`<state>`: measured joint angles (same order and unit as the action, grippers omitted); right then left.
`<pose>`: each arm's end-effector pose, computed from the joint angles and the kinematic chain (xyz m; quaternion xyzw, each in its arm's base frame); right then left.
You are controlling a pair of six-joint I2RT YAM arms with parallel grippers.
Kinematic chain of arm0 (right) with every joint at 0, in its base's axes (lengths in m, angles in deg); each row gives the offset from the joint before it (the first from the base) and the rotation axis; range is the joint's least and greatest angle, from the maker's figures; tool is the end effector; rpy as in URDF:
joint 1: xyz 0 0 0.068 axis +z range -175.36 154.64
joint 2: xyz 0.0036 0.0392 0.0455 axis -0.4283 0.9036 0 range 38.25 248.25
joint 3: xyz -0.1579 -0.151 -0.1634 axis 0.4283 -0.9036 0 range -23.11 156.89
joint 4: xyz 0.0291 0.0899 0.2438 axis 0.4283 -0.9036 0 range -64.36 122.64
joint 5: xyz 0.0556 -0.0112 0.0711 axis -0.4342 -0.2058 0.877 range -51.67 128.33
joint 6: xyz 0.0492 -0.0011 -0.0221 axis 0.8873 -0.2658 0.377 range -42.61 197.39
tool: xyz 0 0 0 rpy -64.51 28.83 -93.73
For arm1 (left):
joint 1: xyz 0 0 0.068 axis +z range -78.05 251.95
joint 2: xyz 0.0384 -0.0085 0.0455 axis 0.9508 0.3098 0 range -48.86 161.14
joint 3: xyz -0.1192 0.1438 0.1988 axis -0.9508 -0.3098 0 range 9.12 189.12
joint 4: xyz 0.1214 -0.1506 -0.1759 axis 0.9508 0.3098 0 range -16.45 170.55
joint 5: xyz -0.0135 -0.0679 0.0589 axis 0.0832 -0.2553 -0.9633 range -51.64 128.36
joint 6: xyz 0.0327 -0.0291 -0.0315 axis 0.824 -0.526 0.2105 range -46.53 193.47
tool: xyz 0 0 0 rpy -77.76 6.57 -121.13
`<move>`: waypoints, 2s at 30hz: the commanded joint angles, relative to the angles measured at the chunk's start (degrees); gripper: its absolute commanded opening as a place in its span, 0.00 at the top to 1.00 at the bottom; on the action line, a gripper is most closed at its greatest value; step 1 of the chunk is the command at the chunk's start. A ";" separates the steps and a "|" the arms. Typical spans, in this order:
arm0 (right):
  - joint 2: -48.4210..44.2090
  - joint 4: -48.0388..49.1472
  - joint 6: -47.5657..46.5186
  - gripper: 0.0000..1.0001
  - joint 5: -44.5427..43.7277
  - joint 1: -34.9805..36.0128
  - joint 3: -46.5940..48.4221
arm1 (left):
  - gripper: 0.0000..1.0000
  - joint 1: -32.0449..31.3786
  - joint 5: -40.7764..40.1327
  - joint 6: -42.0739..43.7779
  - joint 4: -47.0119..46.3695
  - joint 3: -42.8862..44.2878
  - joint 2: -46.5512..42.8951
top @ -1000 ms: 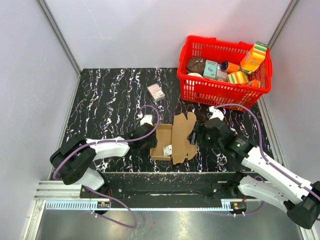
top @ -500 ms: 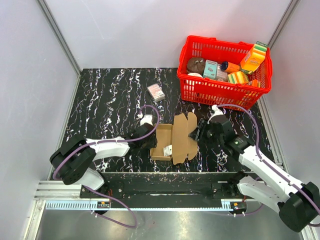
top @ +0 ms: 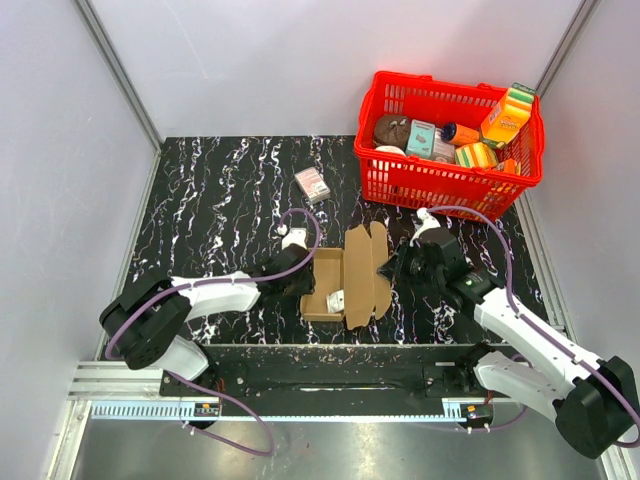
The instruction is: Fold the paper box
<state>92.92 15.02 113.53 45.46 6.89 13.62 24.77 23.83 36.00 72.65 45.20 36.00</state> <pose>0.1736 0.1147 0.2469 0.0017 0.8880 0.3023 0.3466 0.1939 -0.1962 0.1512 0.0332 0.9262 -0.1529 0.3430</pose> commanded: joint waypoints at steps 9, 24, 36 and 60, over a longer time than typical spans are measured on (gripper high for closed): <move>0.08 1.02 -2.30 0.95 -0.19 -0.17 1.15 | 0.36 0.24 -2.09 4.34 5.47 8.48 -5.32; -0.36 -2.41 -3.97 1.00 -2.39 -0.26 3.52 | 0.34 1.74 -6.30 3.64 14.34 1.99 -24.11; -2.38 -5.57 -4.76 1.00 -3.36 -0.17 5.46 | 0.96 2.79 -7.37 1.00 15.69 -4.87 -25.63; 1.05 -2.41 -3.45 1.00 1.56 -0.17 3.09 | 1.00 -3.36 2.40 -0.14 3.46 2.95 -4.97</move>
<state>93.60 9.86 110.08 45.09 6.89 16.61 22.44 24.86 36.96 79.79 44.98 29.45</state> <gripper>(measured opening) 0.028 0.024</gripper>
